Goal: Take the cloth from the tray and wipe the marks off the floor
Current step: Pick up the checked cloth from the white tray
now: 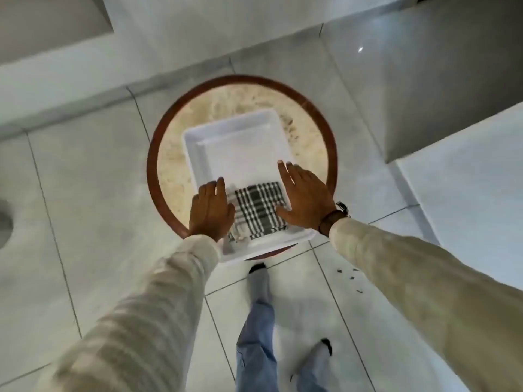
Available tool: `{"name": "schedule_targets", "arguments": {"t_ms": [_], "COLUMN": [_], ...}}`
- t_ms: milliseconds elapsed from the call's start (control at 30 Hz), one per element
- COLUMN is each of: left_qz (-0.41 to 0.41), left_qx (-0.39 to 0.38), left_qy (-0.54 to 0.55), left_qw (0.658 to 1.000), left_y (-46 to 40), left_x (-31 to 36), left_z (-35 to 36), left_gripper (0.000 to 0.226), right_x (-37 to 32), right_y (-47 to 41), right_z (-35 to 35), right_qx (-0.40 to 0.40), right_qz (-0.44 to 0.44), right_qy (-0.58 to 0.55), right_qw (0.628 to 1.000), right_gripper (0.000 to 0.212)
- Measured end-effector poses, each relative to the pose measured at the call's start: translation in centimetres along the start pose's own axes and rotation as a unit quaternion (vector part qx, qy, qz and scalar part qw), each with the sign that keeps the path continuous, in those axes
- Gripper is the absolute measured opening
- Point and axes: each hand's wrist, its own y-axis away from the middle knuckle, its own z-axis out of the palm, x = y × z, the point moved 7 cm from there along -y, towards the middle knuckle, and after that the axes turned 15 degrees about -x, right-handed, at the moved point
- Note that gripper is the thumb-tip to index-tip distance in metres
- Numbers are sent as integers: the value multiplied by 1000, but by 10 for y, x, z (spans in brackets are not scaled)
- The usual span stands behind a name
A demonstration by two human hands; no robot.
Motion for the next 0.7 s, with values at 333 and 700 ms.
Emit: {"name": "schedule_targets", "arguments": {"t_ms": [333, 700], "left_qz": [-177, -146], "left_qx": [-26, -75], "left_qy": [279, 520], "left_qw": [943, 838], "left_y": [-60, -24], "left_x": [-12, 23], "left_z": [103, 67], "left_gripper": [47, 35], "right_x": [7, 21], "right_y": [-71, -15], "right_z": [117, 101], "right_qx": [-56, -114], "right_qz": [244, 230], "right_qy": [-352, -701], "right_qw": [902, 666], "right_gripper": [75, 33]}}
